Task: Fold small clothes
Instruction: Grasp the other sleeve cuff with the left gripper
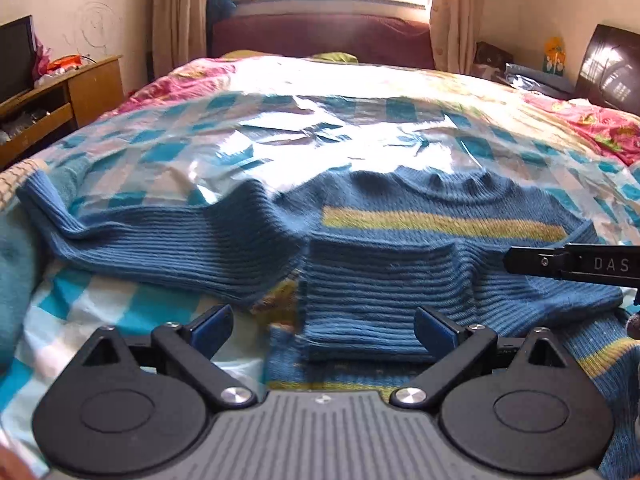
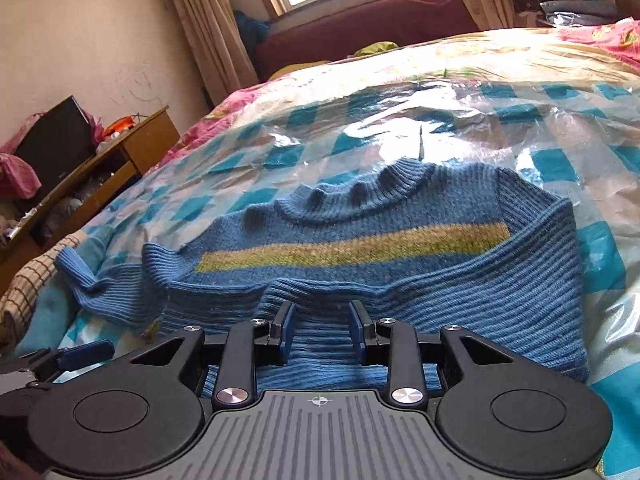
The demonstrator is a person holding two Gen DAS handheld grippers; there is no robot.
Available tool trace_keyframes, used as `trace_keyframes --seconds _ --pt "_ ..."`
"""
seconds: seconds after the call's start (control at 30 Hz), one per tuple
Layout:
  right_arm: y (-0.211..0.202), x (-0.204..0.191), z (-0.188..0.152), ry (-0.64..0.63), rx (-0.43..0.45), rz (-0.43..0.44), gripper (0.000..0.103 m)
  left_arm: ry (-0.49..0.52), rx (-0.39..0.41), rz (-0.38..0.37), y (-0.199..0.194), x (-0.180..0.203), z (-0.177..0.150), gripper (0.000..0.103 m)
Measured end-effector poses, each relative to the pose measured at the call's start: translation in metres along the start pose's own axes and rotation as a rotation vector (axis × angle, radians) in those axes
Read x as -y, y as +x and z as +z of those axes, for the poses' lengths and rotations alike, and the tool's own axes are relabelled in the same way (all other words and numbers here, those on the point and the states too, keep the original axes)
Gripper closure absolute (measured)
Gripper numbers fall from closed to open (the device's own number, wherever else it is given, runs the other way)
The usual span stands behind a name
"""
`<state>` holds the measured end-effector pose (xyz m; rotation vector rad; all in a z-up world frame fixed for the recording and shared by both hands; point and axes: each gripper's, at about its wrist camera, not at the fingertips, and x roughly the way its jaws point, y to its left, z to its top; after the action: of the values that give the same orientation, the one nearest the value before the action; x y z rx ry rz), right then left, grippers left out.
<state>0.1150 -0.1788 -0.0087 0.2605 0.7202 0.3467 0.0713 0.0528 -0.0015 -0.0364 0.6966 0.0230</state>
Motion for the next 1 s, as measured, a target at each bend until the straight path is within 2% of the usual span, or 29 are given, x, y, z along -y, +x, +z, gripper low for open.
trace_keyframes --seconds 0.1,0.33,0.53,0.67,0.73,0.8,0.93,1.0 --pt "0.0 -0.03 0.01 -0.067 -0.014 0.055 0.073 -0.063 0.021 0.064 -0.014 -0.038 0.01 0.001" --pt "0.038 -0.144 0.034 -0.323 -0.121 0.222 0.073 -0.169 0.071 0.165 -0.04 -0.113 0.011 0.001" --pt "0.087 -0.245 0.05 -0.467 -0.21 0.373 0.073 -0.211 0.09 0.193 -0.051 -0.154 0.008 0.003" --pt "0.119 -0.298 0.049 -0.53 -0.256 0.422 0.074 -0.183 0.089 0.23 -0.042 -0.169 0.01 0.013" --pt "0.127 -0.309 0.048 -0.535 -0.268 0.43 0.074 -0.192 0.091 0.209 -0.04 -0.177 0.013 0.017" --pt "0.13 -0.308 0.049 -0.521 -0.265 0.429 0.074 -0.207 0.104 0.194 -0.038 -0.186 0.02 0.026" --pt "0.133 -0.279 0.052 -0.456 -0.26 0.37 0.074 -0.244 0.114 0.199 -0.021 -0.202 0.034 0.04" --pt "0.131 -0.263 0.05 -0.43 -0.265 0.341 0.073 -0.291 0.081 0.173 -0.004 -0.209 0.035 0.054"
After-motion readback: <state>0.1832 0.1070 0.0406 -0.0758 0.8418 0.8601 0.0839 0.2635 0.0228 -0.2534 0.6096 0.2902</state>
